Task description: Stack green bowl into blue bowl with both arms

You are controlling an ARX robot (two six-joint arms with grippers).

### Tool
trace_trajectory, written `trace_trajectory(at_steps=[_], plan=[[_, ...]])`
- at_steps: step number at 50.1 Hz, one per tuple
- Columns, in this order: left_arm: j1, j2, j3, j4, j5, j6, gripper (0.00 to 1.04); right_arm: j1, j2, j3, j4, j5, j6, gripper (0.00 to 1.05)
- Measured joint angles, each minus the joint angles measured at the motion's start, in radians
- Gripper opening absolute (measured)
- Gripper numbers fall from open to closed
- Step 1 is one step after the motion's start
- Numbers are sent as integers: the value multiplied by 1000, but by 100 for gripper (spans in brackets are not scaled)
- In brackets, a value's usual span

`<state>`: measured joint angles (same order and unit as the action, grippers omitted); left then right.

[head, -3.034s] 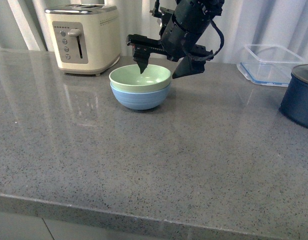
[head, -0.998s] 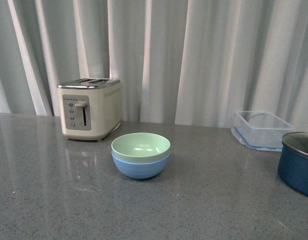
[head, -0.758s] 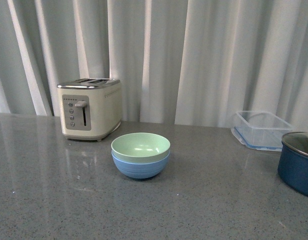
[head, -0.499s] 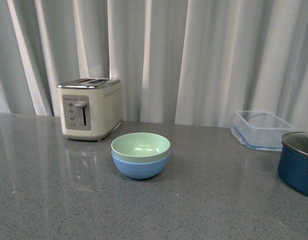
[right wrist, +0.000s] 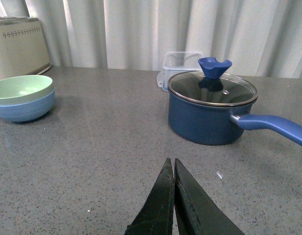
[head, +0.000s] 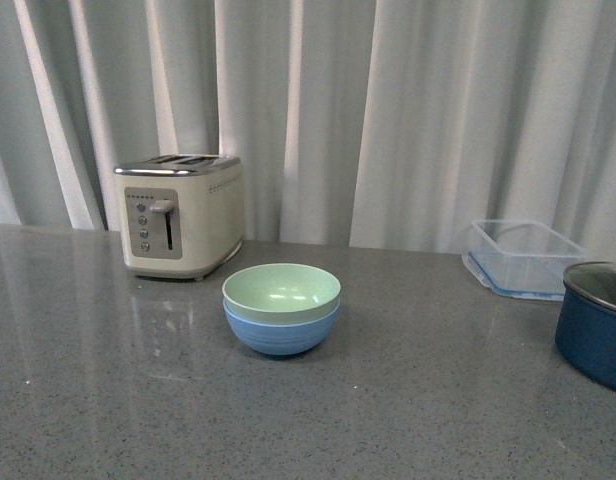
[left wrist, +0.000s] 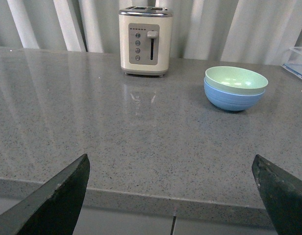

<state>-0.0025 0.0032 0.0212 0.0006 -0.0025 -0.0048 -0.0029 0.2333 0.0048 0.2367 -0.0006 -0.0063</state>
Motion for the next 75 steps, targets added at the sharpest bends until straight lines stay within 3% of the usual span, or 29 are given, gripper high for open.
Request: trace_trajectory(at_steps=[14,20,29,37,55,75], plan=[[0,0,0,0,0,0,98,0,-64,0,-64,0,0,1],[0,0,0,0,-1,0,98,0,-189,1,-224,0,0,1],[0,0,0,0,0,0,98,0,-228,1,-235,0,0,1],[0,0,0,0,0,0,98,0,-228,1,-235,0,0,35],[0,0,0,0,0,0,98,0,-228,1,-235,0,0,95],[0,0,0,0,0,0,98,0,-228,1,-235,0,2,95]])
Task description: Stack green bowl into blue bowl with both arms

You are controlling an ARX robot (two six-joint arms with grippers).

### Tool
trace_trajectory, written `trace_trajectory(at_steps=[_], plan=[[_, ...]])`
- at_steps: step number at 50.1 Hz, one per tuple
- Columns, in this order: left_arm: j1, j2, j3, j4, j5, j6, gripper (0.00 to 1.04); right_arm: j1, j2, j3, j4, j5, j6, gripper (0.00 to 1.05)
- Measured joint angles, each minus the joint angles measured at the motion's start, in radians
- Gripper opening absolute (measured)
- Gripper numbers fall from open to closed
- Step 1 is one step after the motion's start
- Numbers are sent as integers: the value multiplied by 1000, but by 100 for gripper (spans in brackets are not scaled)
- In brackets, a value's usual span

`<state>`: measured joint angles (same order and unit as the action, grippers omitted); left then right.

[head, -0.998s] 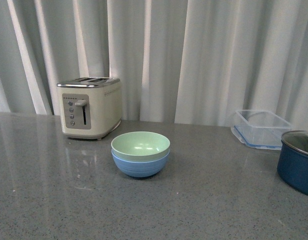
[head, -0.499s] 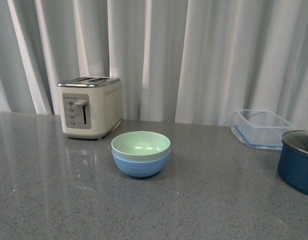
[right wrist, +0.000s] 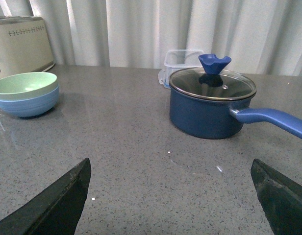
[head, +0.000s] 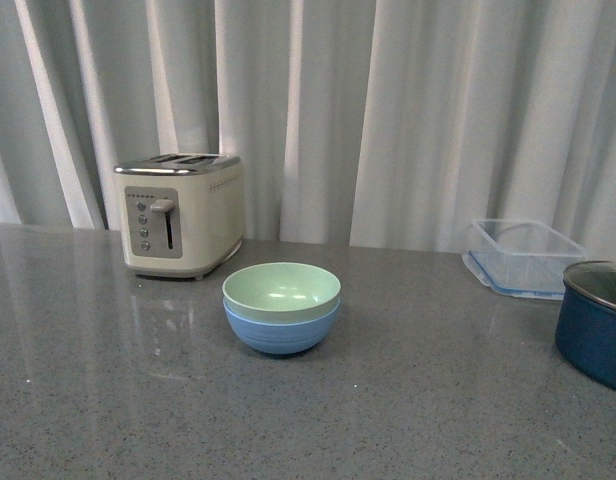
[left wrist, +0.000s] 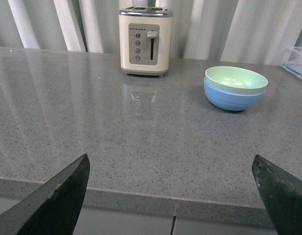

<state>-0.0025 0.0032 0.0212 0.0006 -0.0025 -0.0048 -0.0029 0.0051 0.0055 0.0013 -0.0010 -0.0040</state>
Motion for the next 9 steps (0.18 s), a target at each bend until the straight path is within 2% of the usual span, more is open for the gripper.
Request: trace_trajectory(at_steps=[9], plan=[[0,0,0,0,0,0,98,0,0,0,0,0,0,95]])
